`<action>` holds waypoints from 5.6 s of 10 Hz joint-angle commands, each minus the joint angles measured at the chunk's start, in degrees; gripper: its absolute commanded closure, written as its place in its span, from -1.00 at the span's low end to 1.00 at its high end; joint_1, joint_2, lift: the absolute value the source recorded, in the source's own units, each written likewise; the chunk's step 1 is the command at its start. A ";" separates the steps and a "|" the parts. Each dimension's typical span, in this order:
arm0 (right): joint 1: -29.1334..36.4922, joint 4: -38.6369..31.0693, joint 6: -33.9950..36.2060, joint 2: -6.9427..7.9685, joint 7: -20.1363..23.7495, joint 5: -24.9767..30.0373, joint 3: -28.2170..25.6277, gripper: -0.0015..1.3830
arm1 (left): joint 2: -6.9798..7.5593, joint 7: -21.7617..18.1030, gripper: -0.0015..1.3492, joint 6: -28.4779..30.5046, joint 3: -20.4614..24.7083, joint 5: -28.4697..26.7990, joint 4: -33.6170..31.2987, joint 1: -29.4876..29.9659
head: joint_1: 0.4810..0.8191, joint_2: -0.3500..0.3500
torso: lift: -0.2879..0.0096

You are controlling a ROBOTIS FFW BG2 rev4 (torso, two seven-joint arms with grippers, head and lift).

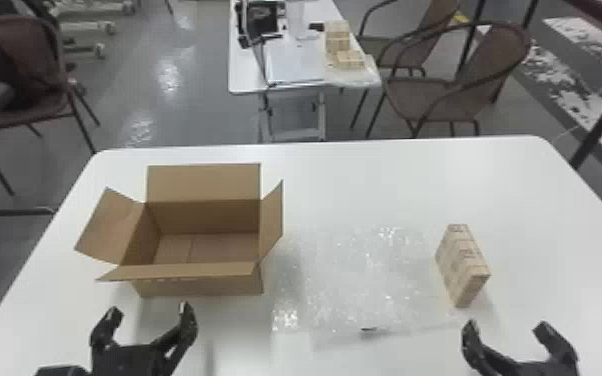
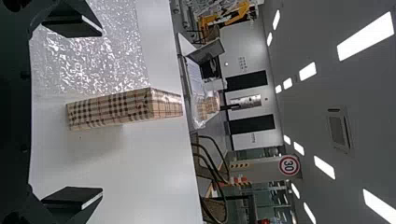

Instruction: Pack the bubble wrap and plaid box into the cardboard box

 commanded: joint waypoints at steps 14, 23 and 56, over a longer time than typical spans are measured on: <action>0.53 -0.11 0.94 -0.09 0.09 -0.53 0.00 -0.86 | -0.97 0.01 -0.83 4.81 6.49 3.17 -4.41 2.28 | 0.27 0.27 | 0.13; -0.35 -0.46 2.88 -0.26 0.53 -0.44 0.00 -0.86 | -0.97 -18.63 -0.84 38.21 26.88 3.96 -12.76 -15.74 | 0.27 0.74 | 0.13; -37.17 -13.30 81.27 0.26 1.58 3.96 13.10 -0.86 | 0.33 -21.88 0.80 41.64 22.05 9.14 -1.60 -24.88 | 0.27 0.93 | 0.13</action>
